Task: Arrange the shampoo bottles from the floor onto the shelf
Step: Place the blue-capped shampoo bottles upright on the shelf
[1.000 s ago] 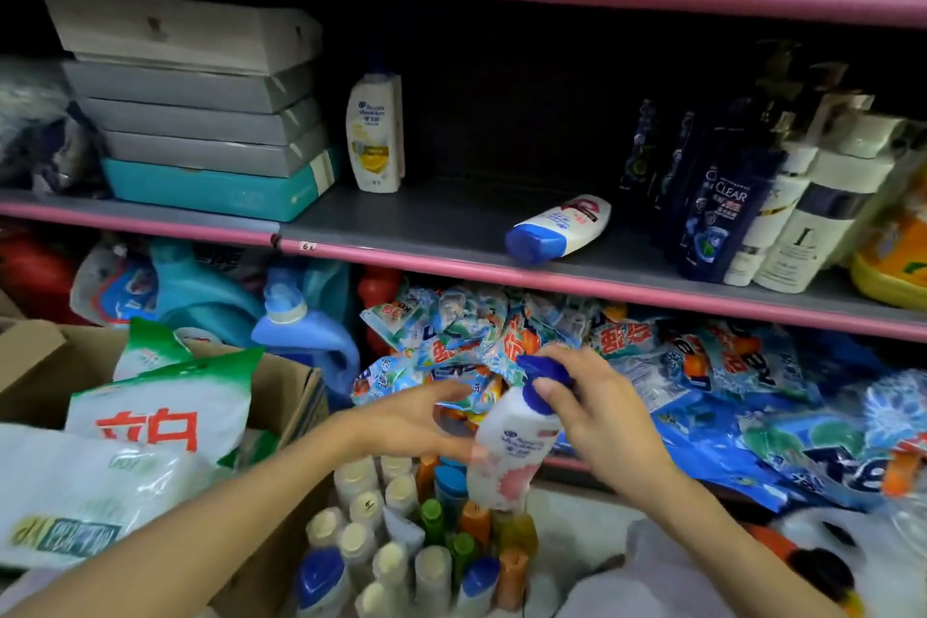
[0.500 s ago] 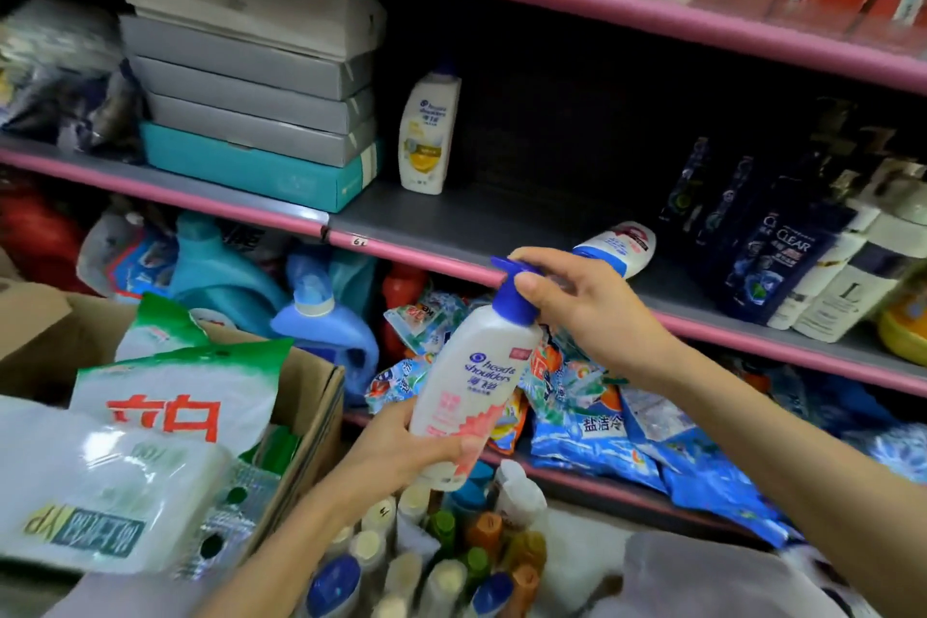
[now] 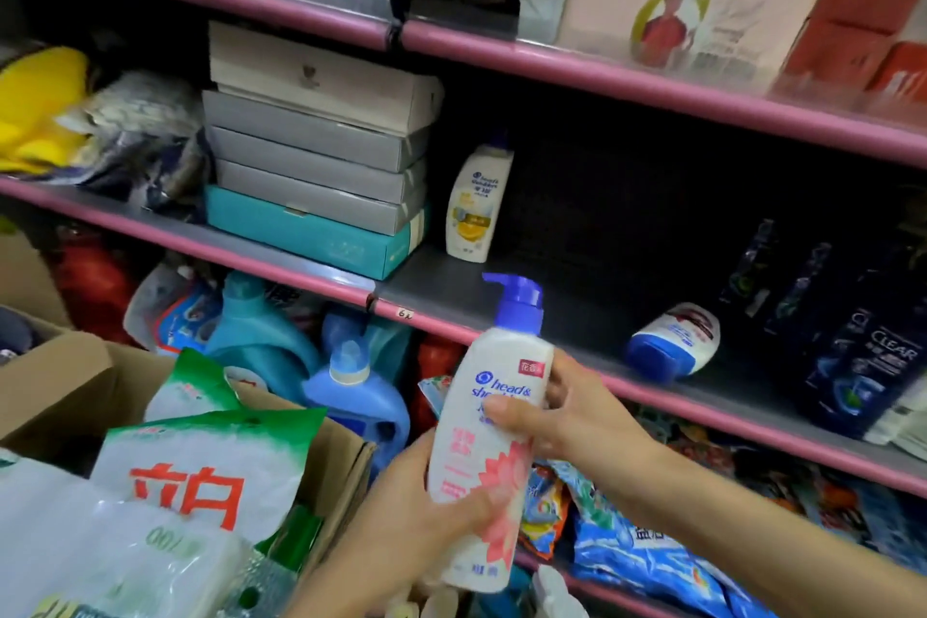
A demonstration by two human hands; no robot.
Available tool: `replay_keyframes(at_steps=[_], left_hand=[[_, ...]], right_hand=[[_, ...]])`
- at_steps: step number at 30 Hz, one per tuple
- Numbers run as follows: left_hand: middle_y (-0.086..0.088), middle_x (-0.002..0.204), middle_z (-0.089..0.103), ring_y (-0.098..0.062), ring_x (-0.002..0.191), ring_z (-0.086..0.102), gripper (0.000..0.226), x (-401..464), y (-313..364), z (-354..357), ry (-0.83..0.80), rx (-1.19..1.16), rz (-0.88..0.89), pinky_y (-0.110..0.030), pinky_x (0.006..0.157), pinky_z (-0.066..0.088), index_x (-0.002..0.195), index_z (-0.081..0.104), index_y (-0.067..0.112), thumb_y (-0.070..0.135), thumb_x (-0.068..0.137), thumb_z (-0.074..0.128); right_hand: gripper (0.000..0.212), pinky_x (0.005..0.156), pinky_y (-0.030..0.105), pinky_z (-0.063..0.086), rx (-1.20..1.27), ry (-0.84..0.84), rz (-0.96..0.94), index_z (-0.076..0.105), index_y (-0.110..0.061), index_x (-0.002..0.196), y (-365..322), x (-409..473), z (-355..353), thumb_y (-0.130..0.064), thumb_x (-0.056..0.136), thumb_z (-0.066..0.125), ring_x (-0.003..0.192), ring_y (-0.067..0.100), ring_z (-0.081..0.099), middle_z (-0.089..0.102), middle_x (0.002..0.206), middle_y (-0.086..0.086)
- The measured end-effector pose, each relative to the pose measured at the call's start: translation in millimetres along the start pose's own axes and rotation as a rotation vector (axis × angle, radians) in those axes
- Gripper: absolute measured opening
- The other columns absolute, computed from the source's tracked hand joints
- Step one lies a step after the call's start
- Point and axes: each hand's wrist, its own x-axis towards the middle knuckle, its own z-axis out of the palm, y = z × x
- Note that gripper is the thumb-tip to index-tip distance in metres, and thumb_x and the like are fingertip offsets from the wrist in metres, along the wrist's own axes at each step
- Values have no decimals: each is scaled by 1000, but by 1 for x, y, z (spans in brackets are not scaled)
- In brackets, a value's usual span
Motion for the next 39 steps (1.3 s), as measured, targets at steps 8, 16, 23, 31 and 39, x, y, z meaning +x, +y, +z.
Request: replay_keyframes(at_steps=[8,16,23,31,39], left_hand=[[24,105,63,-1,100,64,88,116,51,-31,316,155,178,-35,90,53,130,39,31,56,50,65],[24,110,55,8,100,56,54,210,43,-70,155,183,42,-26,97,45,111,52,41,26,60,61],[39,73,64,22,76,59,38,229,30,-70,179,61,68,-5,66,46,83,53,44,17,65,71],[30,84,65,11,87,59,37,255,30,-72,197,103,28,-14,75,43,83,59,38,2,77,61],[5,110,71,-16,111,62,52,278,29,-71,121,90,8,-35,102,44,116,65,23,2,68,58]], right_hand=[[40,68,22,58,-149,151,-305,53,-17,107,-56,111,-15,-14,77,78,85,7,70,71,99,-1],[46,66,20,58,-166,172,-315,45,-21,114,-42,217,-22,-16,80,75,89,6,67,65,98,-9],[58,75,11,52,-365,93,-257,49,-17,123,11,226,-30,-18,74,80,99,6,62,64,112,-7],[44,76,15,48,-364,236,-213,51,-14,127,33,248,-23,-18,87,68,106,14,61,63,124,3],[47,80,20,46,-376,310,-188,50,-12,125,47,267,-29,-17,84,72,104,15,61,64,119,6]])
